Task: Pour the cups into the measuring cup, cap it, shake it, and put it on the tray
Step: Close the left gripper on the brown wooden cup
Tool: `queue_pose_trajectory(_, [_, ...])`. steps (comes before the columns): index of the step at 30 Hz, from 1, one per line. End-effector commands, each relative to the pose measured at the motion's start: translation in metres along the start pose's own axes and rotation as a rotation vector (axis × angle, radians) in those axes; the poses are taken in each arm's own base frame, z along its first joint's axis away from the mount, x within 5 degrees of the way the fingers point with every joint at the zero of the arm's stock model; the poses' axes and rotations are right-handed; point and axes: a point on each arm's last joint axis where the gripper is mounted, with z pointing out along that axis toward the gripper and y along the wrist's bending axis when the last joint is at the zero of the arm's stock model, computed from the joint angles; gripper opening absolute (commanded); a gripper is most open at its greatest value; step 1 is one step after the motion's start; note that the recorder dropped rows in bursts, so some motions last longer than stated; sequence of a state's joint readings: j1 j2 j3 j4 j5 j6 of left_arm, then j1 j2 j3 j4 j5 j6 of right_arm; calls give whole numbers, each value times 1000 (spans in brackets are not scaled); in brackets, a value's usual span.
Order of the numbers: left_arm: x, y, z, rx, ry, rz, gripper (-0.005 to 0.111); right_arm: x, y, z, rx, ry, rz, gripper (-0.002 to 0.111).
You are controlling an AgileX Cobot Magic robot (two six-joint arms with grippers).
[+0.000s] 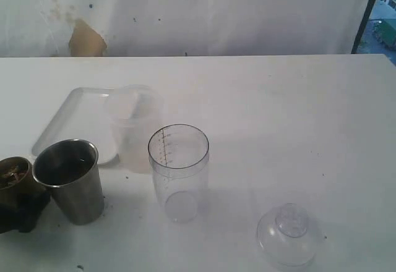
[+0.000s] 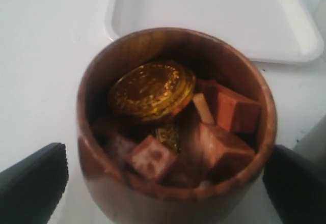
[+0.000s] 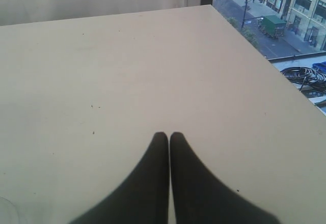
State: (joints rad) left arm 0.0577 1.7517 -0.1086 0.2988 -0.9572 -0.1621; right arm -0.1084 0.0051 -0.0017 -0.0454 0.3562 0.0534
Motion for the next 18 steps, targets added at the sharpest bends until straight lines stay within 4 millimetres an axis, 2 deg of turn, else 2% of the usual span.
queue_pose_trajectory(1, [0,5,13,-21,47,-13,105,0,0,0,5,-9,2,1])
queue_pose_trajectory(5, [0,7,22,-17,80,-28,105,0,0,0,5,-9,2,1])
queue_pose_trajectory(13, [-1,7,22,-17,71,-23,105,0,0,0,5,-9,2,1])
queue_pose_trajectory(18, [-11,4,23,19,-29,-4,105,0,0,0,5,-9,2,1])
